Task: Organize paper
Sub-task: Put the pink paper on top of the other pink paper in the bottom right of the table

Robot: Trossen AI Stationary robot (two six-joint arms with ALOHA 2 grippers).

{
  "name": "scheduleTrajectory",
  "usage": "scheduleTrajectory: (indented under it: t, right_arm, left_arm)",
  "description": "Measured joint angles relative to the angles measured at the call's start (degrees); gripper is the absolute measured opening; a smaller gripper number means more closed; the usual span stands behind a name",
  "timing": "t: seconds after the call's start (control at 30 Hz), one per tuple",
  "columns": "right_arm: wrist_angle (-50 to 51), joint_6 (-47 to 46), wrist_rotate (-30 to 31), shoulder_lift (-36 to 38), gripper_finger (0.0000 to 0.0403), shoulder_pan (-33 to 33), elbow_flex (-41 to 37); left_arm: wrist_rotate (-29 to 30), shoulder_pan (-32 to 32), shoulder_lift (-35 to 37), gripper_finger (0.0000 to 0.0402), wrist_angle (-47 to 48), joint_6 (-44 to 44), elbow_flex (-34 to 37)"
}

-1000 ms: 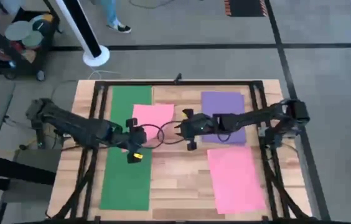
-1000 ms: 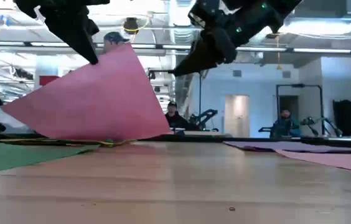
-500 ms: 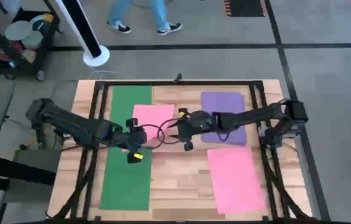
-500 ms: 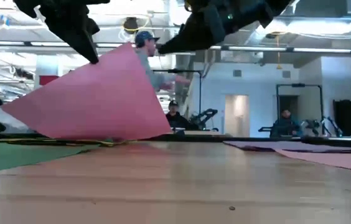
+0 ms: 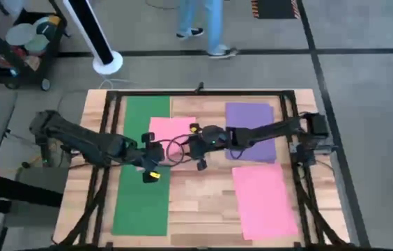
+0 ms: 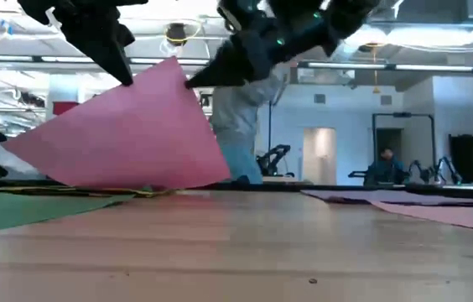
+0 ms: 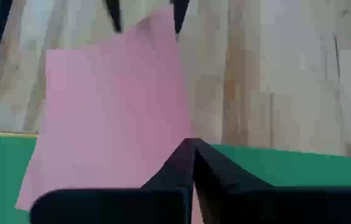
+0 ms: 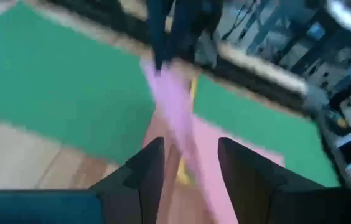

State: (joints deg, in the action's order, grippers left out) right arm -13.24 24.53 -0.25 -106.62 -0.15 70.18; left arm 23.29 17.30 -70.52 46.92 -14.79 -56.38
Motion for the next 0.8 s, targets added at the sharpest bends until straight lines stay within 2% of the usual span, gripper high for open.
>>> scheduleTrajectory:
  t: [0.13, 0.27, 0.33, 0.53, 0.8]
  right_arm:
    - [4.01, 0.20, -0.07, -2.70, 0.0118, -0.23, 3.24]
    - [7.41, 1.92, 0.19, -4.50, 0.0037, -0.32, 5.82]
    - [8.73, 2.66, 0.66, -4.54, 0.0011, -0.15, 5.91]
    - [8.93, 5.32, 7.42, -3.27, 0.0001, 1.98, 5.98]
    - [11.38, 5.17, 7.93, 2.04, 0.0000, 4.49, 5.93]
  left_arm:
    - [0.01, 0.00, 0.01, 0.0000, 0.00, -0.04, 0.00]
    - [0.00, 0.00, 0.00, 0.0000, 0.11, -0.28, 0.04]
    - [0.00, 0.00, 0.00, 0.0000, 0.23, -0.38, 0.04]
    - [-0.49, 0.02, 0.04, 0.0000, 0.68, -2.91, 0.02]
    - [-6.58, 1.11, 2.01, 0.0000, 3.87, -3.69, -2.02]
